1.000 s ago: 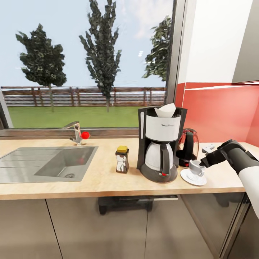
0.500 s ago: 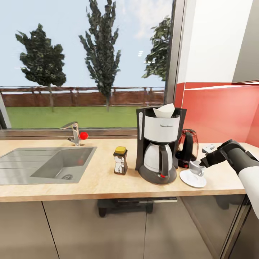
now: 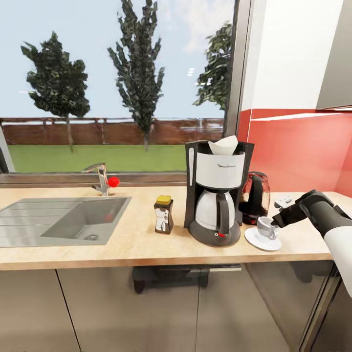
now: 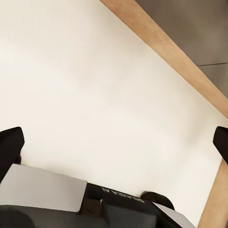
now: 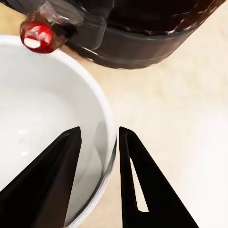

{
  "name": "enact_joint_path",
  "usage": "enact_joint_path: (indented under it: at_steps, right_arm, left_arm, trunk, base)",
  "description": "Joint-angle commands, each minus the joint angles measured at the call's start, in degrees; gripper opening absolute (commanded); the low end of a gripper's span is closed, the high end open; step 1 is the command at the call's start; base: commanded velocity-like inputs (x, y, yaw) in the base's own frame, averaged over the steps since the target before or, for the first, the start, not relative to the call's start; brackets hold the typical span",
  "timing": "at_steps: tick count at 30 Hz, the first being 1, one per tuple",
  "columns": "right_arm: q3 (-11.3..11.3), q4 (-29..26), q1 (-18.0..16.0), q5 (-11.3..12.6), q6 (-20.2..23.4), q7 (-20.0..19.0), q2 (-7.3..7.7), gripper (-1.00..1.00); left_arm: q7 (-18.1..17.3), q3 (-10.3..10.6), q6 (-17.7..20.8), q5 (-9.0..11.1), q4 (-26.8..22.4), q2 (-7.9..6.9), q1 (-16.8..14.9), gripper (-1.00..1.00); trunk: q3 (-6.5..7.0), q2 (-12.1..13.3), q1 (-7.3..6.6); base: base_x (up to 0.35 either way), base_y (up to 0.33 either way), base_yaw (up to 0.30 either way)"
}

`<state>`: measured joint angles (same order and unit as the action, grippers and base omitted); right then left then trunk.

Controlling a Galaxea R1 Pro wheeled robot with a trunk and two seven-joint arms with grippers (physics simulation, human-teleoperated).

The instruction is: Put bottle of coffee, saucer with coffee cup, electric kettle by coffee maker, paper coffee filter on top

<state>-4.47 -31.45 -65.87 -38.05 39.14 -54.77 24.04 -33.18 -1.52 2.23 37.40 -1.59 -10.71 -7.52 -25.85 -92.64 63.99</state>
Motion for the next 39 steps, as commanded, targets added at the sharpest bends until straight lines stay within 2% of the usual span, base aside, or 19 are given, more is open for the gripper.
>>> enact_joint_path:
  at_steps: [1, 6, 10, 21, 22, 39]
  right_arm:
    - [-0.18, -0.10, -0.05, -0.36, 0.17, -0.51, 0.04, -1.00]
    - [-0.18, -0.10, -0.05, -0.34, 0.18, -0.51, 0.04, -1.00]
    - [-0.18, -0.10, -0.05, -0.30, 0.17, -0.51, 0.04, -1.00]
    - [-0.18, -0.10, -0.05, -0.27, 0.16, -0.51, 0.04, -1.00]
    - [-0.18, -0.10, -0.05, -0.27, 0.16, -0.51, 0.04, 1.00]
    - [-0.18, -0.10, -0.05, -0.27, 0.22, -0.51, 0.04, 1.00]
  left_arm:
    - [-0.22, -0.15, 0.23, 0.13, 0.01, -0.01, -0.03, 1.00]
    - [-0.22, -0.15, 0.23, 0.13, 0.01, -0.01, -0.03, 1.00]
    - [-0.22, -0.15, 0.23, 0.13, 0.01, -0.01, -0.03, 1.00]
    - [-0.21, -0.15, 0.23, 0.13, 0.01, -0.01, -0.03, 1.00]
    - [-0.21, -0.15, 0.23, 0.13, 0.01, -0.01, -0.03, 1.00]
    - [-0.20, -0.15, 0.23, 0.13, 0.01, -0.01, -0.03, 1.00]
  trunk:
    - [-0.25, -0.45, 0.22]
    - [-0.61, -1.25, 0.66]
    - [-1.33, -2.86, 1.54]
    - [-1.33, -2.86, 1.54]
    - [-1.33, -2.86, 1.54]
    - [-1.33, -2.86, 1.54]
  base:
    - [0.000, 0.000, 0.000]
    - [0.000, 0.000, 0.000]
    - [0.000, 0.000, 0.000]
    - [0.000, 0.000, 0.000]
    - [0.000, 0.000, 0.000]
    - [0.000, 0.000, 0.000]
